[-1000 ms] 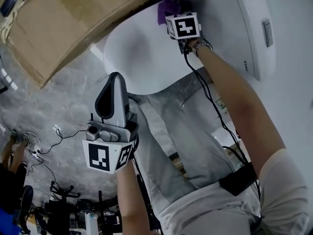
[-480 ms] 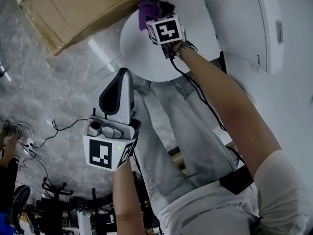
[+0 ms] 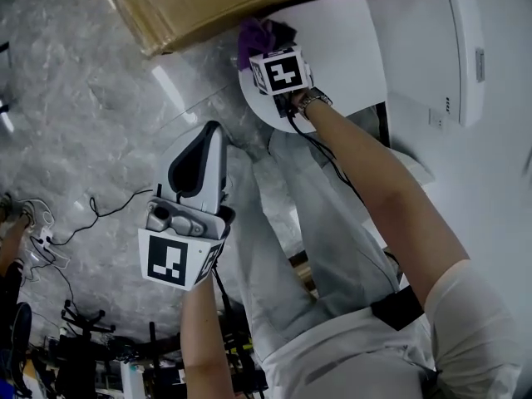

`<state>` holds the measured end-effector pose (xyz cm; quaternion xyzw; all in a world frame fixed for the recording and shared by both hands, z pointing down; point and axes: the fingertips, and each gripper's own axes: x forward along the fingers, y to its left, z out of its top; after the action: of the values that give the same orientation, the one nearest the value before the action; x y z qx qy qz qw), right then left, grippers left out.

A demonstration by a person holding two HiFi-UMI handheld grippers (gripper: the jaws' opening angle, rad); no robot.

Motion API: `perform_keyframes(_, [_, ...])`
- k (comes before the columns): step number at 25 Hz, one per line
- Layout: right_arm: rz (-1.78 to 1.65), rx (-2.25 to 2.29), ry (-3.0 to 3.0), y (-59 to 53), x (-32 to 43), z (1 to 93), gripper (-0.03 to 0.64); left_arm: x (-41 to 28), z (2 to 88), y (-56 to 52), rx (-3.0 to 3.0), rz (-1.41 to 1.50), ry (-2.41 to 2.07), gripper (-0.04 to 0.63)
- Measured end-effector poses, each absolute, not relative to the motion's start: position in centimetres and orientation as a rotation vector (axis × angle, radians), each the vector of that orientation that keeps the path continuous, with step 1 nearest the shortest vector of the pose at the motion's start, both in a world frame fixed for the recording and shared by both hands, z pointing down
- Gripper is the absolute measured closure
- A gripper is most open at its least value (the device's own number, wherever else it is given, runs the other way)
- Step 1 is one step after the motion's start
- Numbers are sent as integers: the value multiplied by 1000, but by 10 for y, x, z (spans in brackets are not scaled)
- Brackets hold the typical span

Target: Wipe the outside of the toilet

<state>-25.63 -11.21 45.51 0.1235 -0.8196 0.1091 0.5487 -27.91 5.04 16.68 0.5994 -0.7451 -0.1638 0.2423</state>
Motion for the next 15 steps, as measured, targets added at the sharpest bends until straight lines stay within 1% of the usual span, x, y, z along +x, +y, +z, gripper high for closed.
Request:
perform_keyframes(6, [178,108,-1952,-56,-265,459,480,-280,171,51,1610,-452,-2046,591])
perform_keyframes(9, [157,-5,-1966,-41,-265,459,480,-270,174,31,1615,-452,-2045,591])
perform_keyframes(12, [216,-182,-1911,-23,-251,456,480,-253,175,4,1614,-453,-2037,591])
perform_keyframes(15, [239,-255,-1955,-34,-236,439,479,-231,168,-30,1627,-463,-2032,591])
